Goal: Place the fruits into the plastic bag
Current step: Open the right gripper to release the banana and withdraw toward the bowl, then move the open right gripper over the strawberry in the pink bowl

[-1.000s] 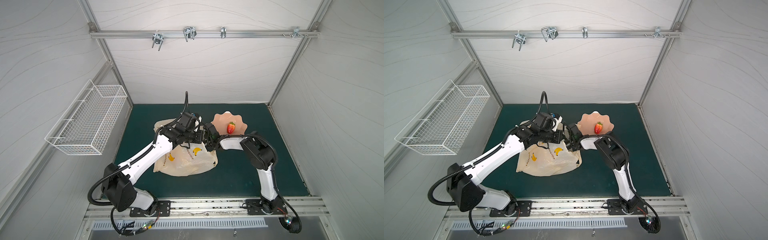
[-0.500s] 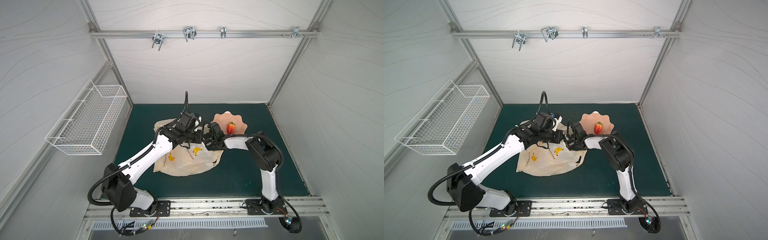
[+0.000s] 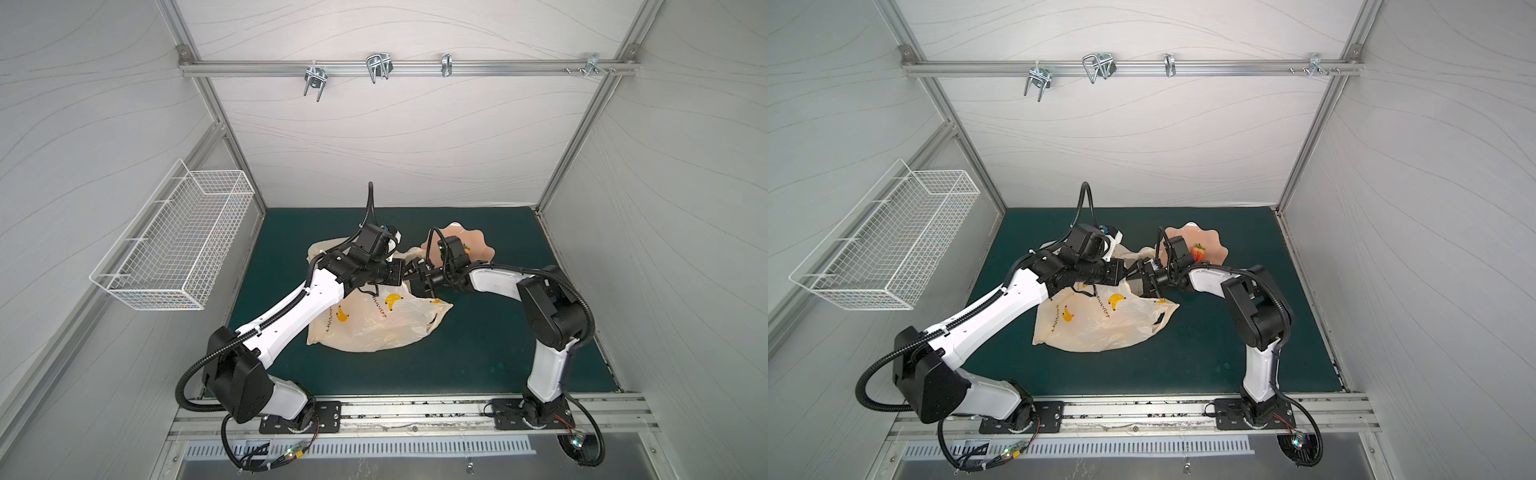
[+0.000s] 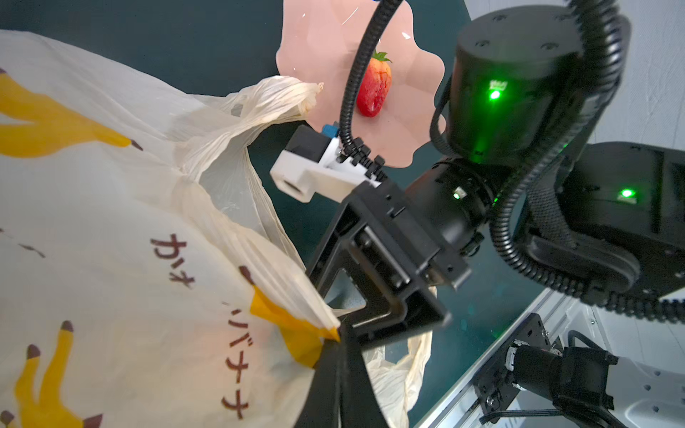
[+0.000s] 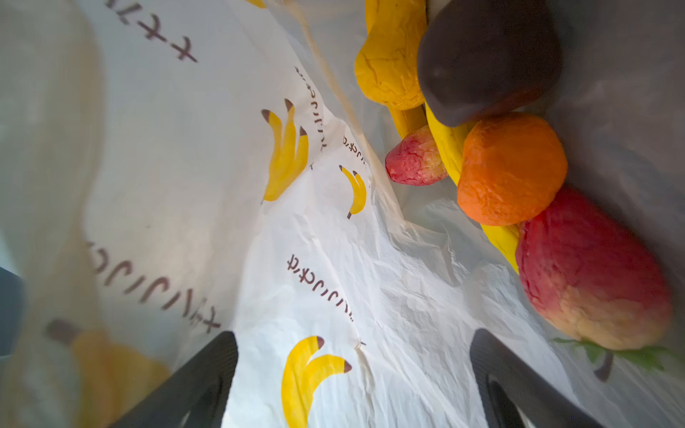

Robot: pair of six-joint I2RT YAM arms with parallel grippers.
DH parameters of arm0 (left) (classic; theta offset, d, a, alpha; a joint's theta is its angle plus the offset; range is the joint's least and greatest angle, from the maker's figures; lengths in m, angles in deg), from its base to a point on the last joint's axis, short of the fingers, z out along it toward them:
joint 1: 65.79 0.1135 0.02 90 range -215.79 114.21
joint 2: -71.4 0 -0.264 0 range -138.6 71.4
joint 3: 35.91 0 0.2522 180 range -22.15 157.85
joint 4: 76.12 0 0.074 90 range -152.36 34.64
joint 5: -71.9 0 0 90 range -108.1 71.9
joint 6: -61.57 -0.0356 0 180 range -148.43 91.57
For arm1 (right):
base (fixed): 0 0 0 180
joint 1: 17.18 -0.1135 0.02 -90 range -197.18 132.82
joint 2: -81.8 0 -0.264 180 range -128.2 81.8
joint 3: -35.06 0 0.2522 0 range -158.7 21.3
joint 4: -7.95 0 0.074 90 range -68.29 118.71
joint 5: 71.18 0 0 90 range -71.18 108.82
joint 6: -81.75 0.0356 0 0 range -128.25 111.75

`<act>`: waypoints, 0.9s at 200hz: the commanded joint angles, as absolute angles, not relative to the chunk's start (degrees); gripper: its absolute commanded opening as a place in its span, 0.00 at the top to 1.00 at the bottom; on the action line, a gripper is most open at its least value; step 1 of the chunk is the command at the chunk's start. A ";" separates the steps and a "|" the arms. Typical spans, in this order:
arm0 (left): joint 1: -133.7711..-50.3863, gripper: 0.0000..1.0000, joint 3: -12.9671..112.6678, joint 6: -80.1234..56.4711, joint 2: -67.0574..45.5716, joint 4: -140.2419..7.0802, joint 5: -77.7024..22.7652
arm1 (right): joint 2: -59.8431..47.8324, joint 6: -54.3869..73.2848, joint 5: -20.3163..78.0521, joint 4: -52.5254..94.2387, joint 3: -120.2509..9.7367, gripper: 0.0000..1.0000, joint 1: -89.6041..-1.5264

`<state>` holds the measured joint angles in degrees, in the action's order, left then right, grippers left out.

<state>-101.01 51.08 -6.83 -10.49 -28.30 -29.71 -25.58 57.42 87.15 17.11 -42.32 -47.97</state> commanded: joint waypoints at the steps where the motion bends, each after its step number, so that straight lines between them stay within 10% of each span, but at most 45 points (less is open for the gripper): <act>1: -100.75 1.00 51.41 -7.68 -9.64 -29.22 -30.47 | -22.65 52.44 86.93 24.63 -43.65 0.01 -45.94; 180: -100.77 1.00 50.82 -7.69 -8.40 -28.87 -30.67 | -12.65 32.54 79.42 51.73 -47.75 0.01 -29.99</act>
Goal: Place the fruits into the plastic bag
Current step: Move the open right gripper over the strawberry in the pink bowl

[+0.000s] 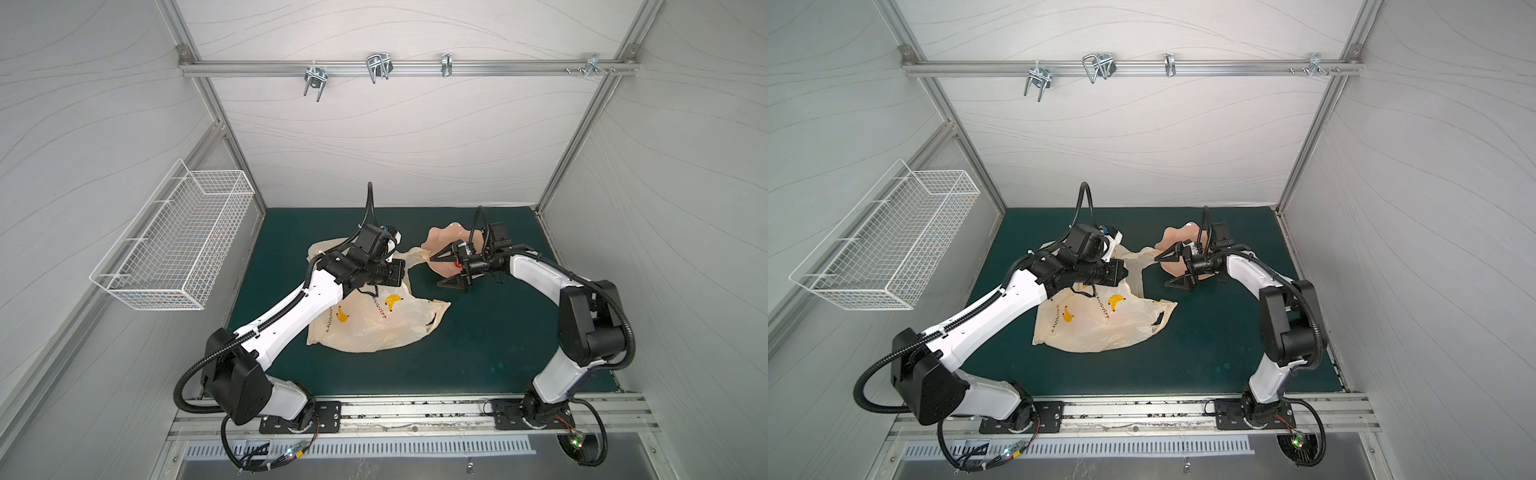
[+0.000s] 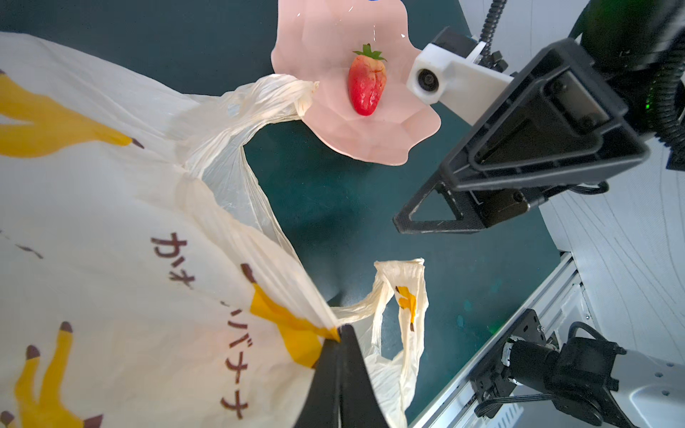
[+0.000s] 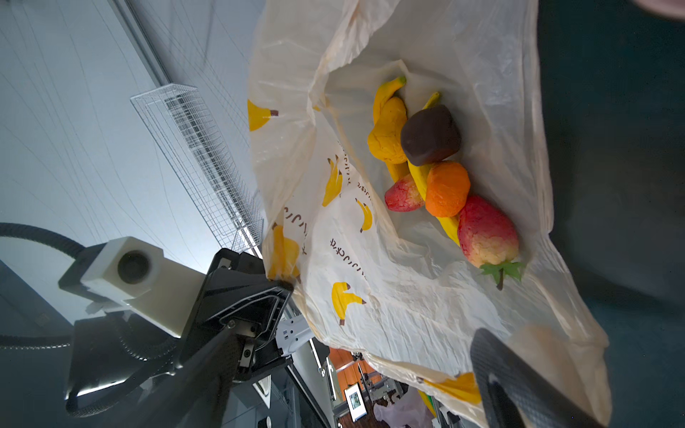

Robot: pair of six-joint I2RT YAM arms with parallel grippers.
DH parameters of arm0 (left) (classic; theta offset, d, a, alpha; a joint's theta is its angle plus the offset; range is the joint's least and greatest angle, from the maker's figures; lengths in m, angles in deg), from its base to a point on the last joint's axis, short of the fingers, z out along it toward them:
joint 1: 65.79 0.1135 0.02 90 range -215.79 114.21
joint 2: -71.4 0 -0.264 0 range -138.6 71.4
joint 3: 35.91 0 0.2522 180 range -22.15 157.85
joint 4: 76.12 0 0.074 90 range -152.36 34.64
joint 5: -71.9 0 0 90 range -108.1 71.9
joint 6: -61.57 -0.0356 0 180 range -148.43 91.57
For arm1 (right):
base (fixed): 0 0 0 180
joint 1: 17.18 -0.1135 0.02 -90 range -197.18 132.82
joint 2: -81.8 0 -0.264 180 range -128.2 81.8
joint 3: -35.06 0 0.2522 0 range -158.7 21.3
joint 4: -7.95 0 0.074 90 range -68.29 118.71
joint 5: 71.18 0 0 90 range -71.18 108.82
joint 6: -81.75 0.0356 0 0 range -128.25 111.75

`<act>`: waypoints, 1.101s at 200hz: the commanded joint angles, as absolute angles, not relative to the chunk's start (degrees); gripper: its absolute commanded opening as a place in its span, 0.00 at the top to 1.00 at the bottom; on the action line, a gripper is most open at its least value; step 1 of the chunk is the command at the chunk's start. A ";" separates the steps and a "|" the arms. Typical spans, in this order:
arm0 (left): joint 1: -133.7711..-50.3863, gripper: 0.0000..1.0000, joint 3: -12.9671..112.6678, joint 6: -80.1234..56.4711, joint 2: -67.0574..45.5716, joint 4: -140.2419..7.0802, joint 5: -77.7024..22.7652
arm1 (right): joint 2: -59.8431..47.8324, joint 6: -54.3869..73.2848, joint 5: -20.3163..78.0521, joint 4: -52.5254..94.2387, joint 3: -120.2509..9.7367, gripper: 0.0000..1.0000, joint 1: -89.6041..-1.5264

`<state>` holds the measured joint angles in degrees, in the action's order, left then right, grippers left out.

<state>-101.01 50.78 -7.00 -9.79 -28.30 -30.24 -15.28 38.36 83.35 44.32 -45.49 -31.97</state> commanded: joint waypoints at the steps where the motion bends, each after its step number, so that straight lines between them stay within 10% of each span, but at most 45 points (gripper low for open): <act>1: -100.77 1.00 50.85 -7.69 -8.40 -28.87 -30.67 | -12.67 32.36 79.22 51.97 -47.81 0.01 -29.87; 220: -100.77 1.00 51.15 -7.51 -8.14 -28.44 -30.42 | -13.25 14.18 17.58 63.45 -56.91 0.30 -33.44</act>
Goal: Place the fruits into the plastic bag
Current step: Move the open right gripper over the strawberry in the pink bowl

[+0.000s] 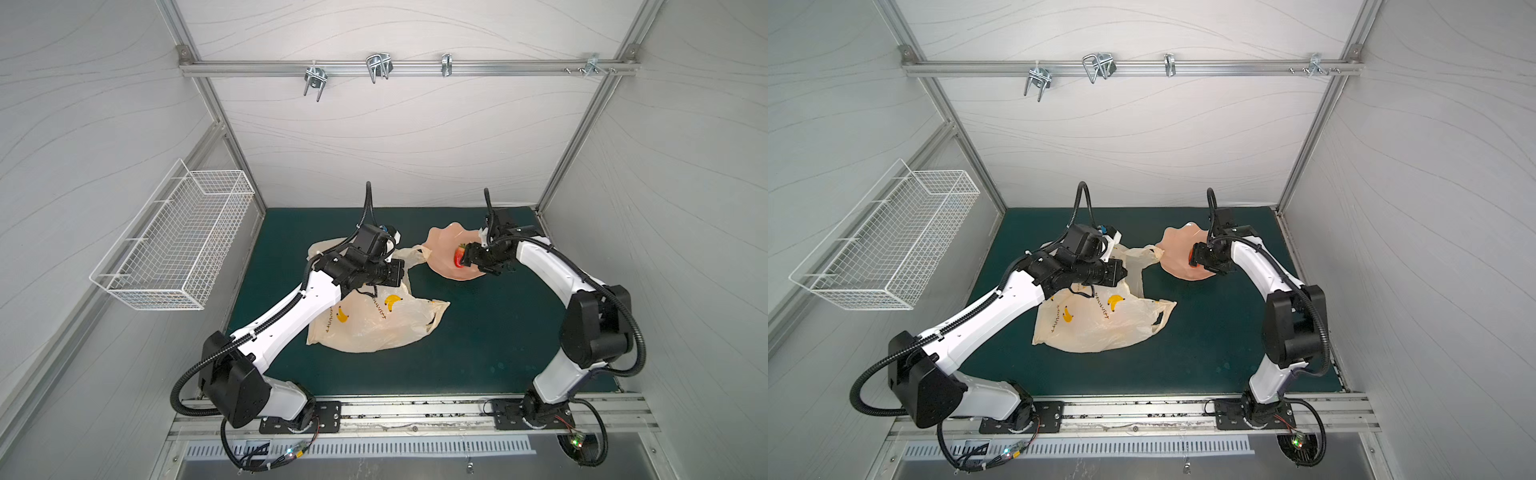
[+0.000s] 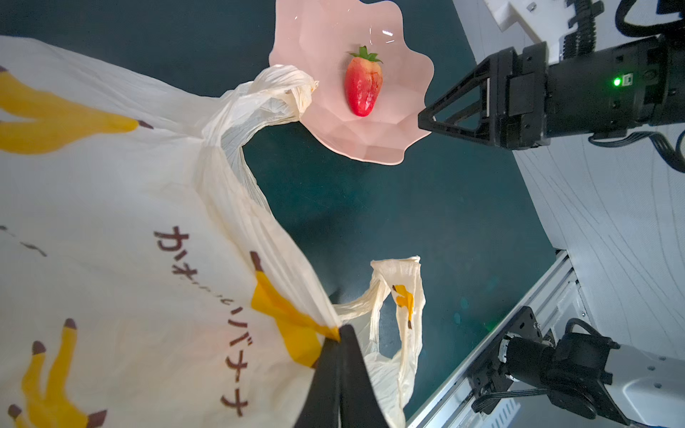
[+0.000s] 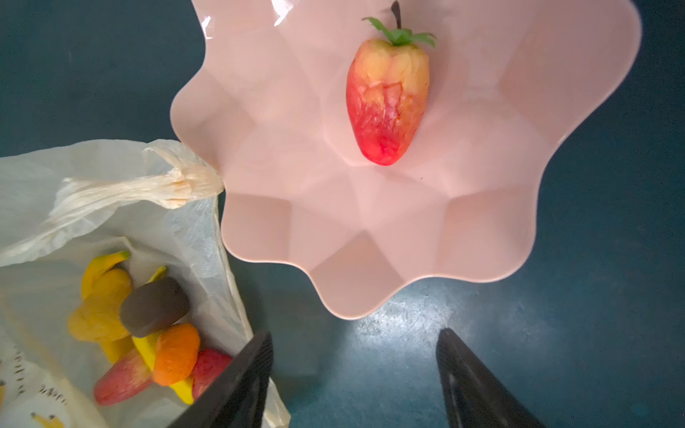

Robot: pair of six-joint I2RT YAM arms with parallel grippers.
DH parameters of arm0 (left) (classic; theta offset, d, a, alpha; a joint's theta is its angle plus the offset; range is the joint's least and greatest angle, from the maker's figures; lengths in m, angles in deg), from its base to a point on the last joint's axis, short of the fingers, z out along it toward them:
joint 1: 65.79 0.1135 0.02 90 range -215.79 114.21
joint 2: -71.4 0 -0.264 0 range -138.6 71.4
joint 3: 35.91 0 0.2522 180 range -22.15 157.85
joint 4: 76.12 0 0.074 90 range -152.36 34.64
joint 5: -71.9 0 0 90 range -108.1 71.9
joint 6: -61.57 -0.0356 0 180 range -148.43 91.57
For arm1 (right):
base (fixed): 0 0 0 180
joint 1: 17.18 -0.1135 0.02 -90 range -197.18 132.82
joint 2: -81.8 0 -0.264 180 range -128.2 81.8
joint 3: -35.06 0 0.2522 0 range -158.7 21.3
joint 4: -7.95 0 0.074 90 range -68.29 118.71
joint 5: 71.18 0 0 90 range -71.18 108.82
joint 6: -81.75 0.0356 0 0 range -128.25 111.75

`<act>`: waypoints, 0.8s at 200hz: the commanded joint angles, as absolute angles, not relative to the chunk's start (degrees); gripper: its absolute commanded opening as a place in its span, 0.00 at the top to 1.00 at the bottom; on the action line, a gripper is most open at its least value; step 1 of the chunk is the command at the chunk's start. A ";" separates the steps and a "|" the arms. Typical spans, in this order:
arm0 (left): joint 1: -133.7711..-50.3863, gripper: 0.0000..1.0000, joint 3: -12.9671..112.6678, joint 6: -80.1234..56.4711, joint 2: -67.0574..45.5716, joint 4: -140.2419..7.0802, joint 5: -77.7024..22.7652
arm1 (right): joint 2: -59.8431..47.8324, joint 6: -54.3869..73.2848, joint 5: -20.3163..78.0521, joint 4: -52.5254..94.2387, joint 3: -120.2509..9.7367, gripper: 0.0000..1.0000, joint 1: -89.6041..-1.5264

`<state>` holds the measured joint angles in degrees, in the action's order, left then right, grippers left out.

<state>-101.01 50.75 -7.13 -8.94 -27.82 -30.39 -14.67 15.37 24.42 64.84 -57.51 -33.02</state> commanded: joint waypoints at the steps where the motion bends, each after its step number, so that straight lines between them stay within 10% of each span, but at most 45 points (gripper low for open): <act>1: -100.77 1.00 51.20 -7.51 -8.14 -28.44 -30.46 | -13.28 14.17 17.54 63.37 -56.87 0.30 -33.40; 160: -100.83 1.00 51.99 -7.56 -8.06 -26.92 -29.70 | -29.43 16.06 14.17 58.62 -62.65 0.26 -33.53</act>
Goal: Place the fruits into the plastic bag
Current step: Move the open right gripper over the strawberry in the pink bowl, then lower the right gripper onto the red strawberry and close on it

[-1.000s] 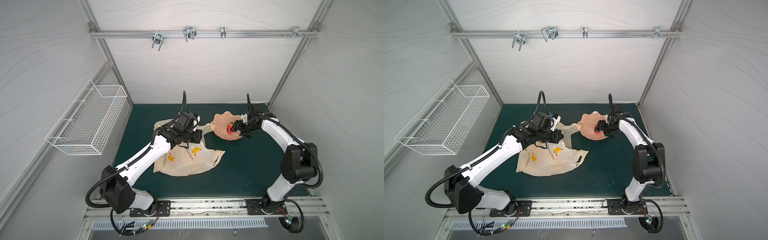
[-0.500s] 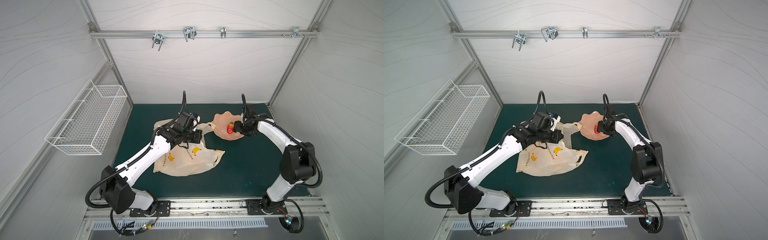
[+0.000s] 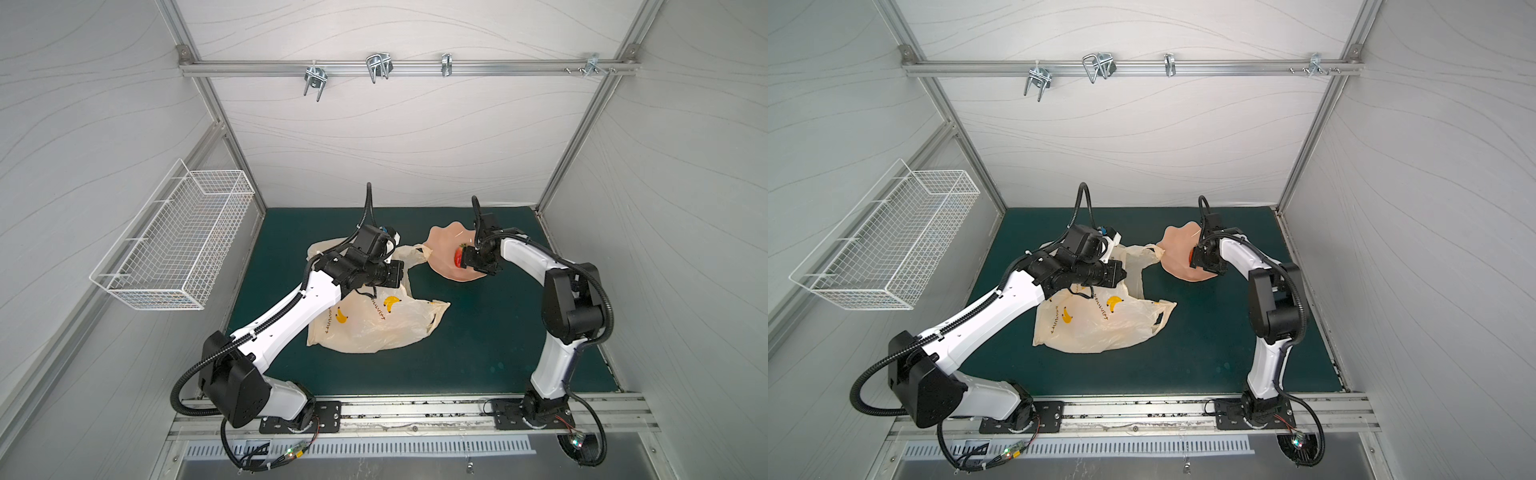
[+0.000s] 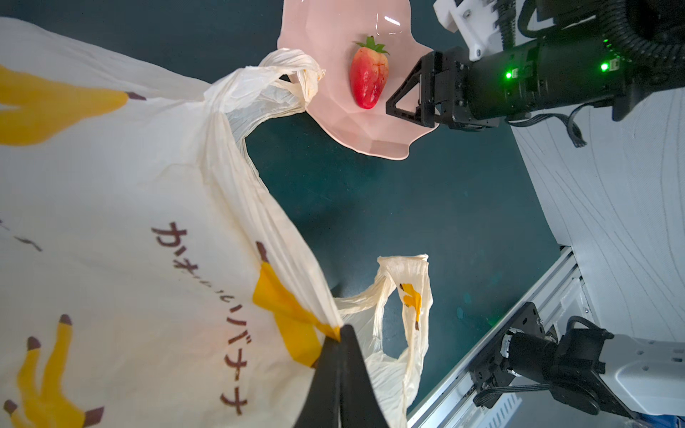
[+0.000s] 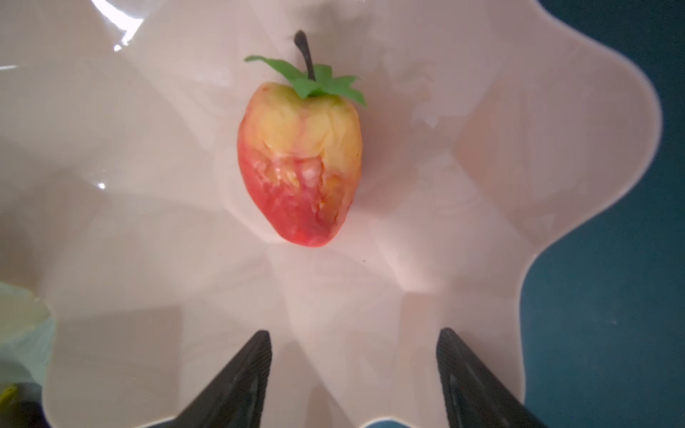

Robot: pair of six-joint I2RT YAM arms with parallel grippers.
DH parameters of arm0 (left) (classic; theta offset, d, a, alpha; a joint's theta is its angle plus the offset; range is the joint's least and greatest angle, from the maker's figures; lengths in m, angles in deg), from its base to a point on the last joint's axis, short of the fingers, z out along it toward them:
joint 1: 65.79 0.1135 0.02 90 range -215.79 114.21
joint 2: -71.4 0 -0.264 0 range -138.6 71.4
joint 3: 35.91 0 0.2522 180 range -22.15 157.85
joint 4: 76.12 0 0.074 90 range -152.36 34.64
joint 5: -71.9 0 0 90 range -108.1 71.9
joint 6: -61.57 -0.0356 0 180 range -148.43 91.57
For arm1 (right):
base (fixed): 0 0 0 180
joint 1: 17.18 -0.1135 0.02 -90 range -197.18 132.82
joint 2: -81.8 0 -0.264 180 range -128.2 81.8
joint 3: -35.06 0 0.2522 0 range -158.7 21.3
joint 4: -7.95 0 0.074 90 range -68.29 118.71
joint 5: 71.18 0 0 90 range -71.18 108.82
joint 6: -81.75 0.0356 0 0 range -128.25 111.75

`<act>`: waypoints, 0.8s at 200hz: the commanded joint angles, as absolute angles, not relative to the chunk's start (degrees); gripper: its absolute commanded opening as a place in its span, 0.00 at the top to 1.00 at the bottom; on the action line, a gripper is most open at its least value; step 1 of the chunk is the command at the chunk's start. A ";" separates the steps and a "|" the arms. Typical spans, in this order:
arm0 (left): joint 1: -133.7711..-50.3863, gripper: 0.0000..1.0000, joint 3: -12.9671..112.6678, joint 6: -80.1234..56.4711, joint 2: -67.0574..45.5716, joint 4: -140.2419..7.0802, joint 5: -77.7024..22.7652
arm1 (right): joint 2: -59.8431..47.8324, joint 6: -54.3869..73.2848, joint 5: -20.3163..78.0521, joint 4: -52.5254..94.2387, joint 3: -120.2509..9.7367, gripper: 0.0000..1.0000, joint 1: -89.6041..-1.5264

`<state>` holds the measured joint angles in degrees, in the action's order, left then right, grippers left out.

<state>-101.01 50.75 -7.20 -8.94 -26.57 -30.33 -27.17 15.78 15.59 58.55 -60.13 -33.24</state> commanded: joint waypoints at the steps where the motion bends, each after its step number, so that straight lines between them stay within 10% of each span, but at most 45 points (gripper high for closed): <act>1: -100.80 1.00 51.96 -7.54 -8.05 -26.93 -29.74 | -29.49 16.08 14.16 58.62 -62.77 0.26 -33.53; 160: -101.03 1.00 51.06 -6.91 -7.45 -27.22 -29.47 | -44.52 17.26 11.43 64.09 -80.72 0.27 -34.74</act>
<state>-101.03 50.75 -7.02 -8.94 -26.26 -30.28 -42.87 17.33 13.30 60.95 -78.75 -34.00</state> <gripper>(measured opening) 0.047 0.740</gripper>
